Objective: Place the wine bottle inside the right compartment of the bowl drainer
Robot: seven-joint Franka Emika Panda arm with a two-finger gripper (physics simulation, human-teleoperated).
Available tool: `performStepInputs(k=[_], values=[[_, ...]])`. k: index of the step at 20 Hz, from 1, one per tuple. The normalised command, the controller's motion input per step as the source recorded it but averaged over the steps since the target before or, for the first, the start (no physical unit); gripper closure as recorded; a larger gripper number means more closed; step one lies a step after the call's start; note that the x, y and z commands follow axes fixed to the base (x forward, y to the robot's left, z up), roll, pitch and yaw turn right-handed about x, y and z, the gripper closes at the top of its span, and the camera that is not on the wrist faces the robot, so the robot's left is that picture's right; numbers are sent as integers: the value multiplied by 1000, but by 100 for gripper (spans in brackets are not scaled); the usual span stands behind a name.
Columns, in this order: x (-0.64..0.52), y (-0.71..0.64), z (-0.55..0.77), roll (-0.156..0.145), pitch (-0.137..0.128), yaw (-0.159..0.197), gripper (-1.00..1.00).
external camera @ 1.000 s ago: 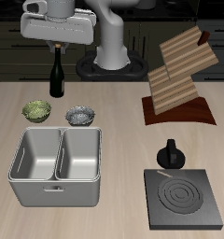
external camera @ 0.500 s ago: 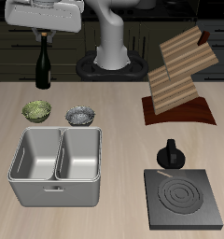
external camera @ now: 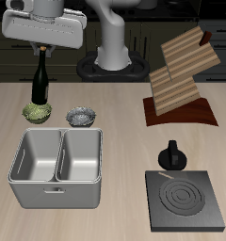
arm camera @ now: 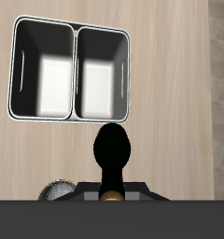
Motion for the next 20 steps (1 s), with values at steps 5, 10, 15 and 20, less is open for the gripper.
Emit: performStepInputs(k=[5, 10, 15, 20], values=[[442, 197, -100, -14, 23, -7, 100], [390, 93, -187, -29, 20, 28, 100], [345, -88, -117, -43, -22, 15, 100], [200, -231, -179, -41, 10, -39, 100]])
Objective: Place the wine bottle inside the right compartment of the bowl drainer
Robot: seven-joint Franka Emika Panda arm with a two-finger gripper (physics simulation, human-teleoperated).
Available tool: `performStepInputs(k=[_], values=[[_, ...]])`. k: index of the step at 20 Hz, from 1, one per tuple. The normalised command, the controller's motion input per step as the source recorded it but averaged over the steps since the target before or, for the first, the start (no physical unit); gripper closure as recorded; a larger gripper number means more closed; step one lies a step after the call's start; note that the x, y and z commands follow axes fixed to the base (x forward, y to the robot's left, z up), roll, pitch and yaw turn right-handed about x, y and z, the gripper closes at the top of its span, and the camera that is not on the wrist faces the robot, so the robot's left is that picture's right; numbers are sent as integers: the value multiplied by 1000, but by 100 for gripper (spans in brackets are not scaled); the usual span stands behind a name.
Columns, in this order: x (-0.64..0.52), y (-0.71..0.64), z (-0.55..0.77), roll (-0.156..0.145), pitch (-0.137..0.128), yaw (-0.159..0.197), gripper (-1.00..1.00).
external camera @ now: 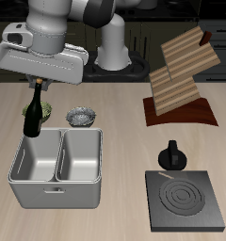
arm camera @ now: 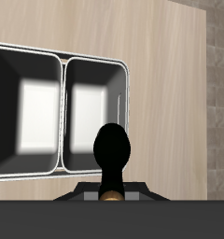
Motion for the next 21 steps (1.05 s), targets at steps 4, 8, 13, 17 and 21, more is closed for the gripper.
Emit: performStepInputs(k=[4, 8, 13, 17, 21], values=[[-5, 33, -307, 9, 22, -57, 100], [4, 182, -460, 47, 45, -24, 100], [61, 88, -422, 12, 47, -12, 100], [78, -42, -333, -57, 42, 27, 100], [6, 34, -171, -13, 29, -34, -100]])
